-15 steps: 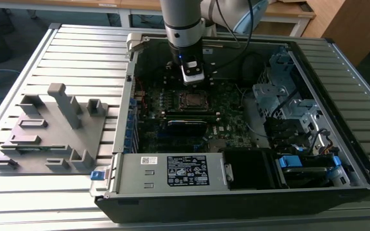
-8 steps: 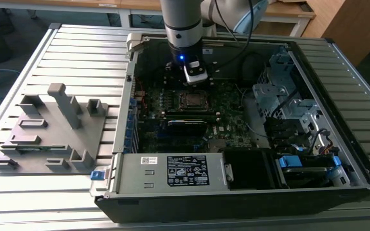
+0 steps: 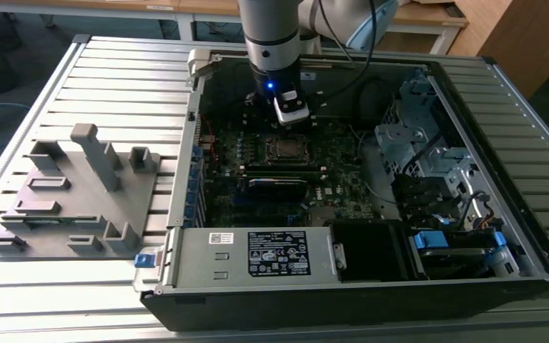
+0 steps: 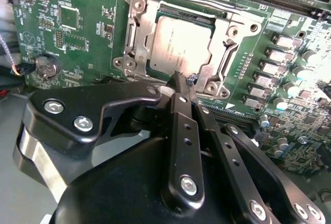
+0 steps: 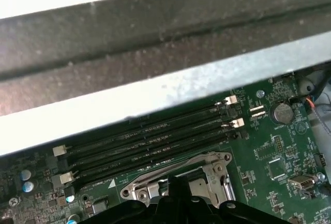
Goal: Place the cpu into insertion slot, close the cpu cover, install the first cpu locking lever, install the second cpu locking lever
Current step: 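Install the first cpu locking lever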
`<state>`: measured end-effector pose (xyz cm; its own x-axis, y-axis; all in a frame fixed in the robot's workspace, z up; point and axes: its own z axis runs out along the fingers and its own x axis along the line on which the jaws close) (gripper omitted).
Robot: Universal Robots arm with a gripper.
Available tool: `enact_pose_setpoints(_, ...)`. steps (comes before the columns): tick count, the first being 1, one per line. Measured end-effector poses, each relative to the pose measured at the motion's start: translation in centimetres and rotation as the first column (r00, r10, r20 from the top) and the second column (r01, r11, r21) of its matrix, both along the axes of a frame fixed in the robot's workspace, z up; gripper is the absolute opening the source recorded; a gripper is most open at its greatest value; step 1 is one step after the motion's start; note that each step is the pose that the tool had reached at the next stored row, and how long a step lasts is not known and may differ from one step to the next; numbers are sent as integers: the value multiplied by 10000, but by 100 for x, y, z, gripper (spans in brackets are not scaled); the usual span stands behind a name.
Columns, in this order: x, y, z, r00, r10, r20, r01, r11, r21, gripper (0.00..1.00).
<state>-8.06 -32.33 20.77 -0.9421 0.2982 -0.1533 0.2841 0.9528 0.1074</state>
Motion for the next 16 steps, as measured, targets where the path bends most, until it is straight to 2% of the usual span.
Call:
enact_pose_setpoints(1, 0, 0, 0, 10000, -1, -23, 1, 10000, -28, 11)
enact_pose_setpoints(6, 4, 0, 0, 10000, 1, -45, -2, 10000, -48, 11)
enact_pose_setpoints(9, 65, 3, -5, 9999, 0, -136, -1, 10000, -57, 11)
enact_pose_setpoints(11, 109, 6, -7, 9999, -1, -171, -1, 10000, -75, 11)
enact_pose_setpoints(16, 118, 6, -8, 9998, -1, -176, -1, 9999, -107, 11)
